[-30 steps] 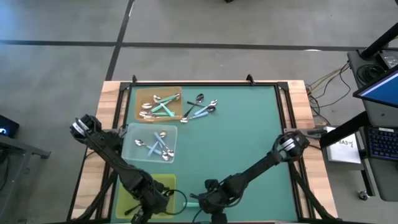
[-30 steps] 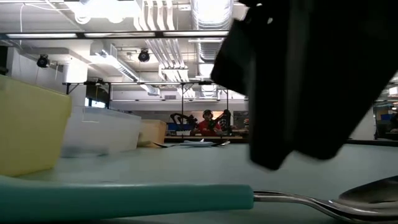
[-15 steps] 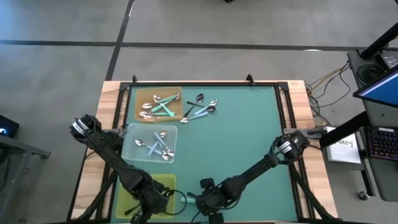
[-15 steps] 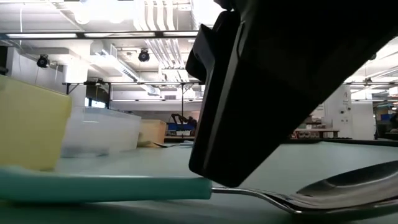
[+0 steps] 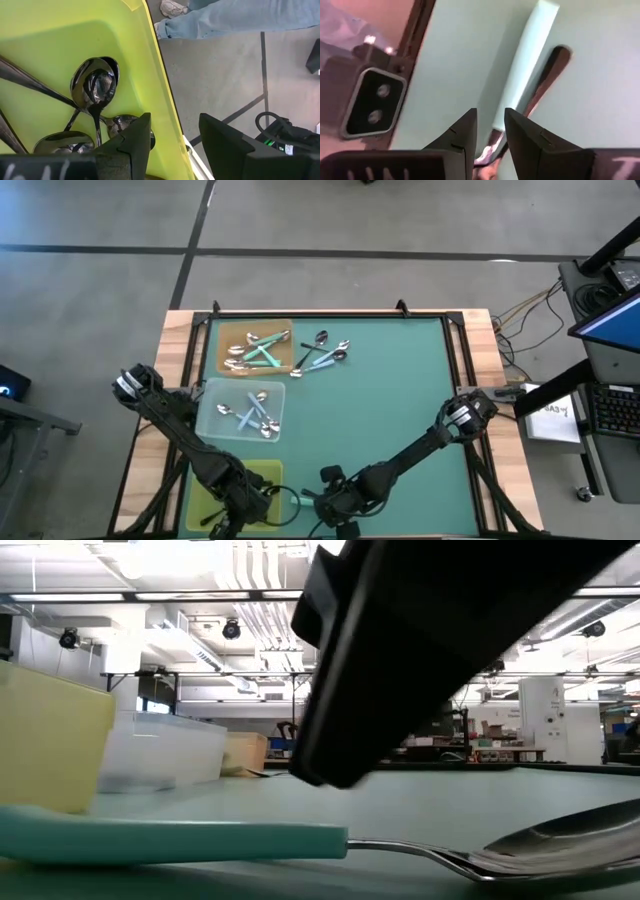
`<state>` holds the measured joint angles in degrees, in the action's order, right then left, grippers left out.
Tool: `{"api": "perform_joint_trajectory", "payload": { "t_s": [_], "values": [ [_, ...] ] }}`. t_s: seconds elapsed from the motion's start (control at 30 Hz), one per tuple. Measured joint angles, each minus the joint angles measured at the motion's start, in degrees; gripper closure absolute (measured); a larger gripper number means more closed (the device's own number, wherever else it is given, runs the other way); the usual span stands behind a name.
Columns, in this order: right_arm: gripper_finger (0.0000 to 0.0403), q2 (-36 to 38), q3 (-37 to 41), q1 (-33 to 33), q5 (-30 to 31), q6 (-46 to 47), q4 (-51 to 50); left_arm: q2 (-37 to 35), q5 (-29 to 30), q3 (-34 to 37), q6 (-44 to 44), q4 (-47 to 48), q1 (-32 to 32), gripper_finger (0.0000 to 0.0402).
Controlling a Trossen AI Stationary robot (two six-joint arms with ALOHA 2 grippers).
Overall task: Sort silverware by color (type)
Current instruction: Put the green spoon into the orange bin
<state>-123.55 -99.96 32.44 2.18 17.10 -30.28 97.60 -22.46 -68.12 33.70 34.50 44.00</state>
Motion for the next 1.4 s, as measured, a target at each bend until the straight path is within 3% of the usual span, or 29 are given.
{"api": "perform_joint_trajectory", "payload": {
  "t_s": [0.1, 0.77, 1.4],
  "values": [
    [0.0310, 0.00, 0.00, -0.02, 2.49, -1.50, 1.37, -0.02, 0.00, 0.00, -0.21, -0.04, 0.08, 0.0251],
    [0.0310, -4.22, -0.26, -0.59, 2.87, -1.17, 6.02, 0.37, 2.01, 0.00, 0.62, -1.54, 1.59, 0.0251],
    [0.0315, -1.62, -0.20, -0.45, 3.63, -1.63, 6.56, 0.42, 2.45, 0.35, 0.92, -1.99, 2.33, 0.0251]
  ]
}}
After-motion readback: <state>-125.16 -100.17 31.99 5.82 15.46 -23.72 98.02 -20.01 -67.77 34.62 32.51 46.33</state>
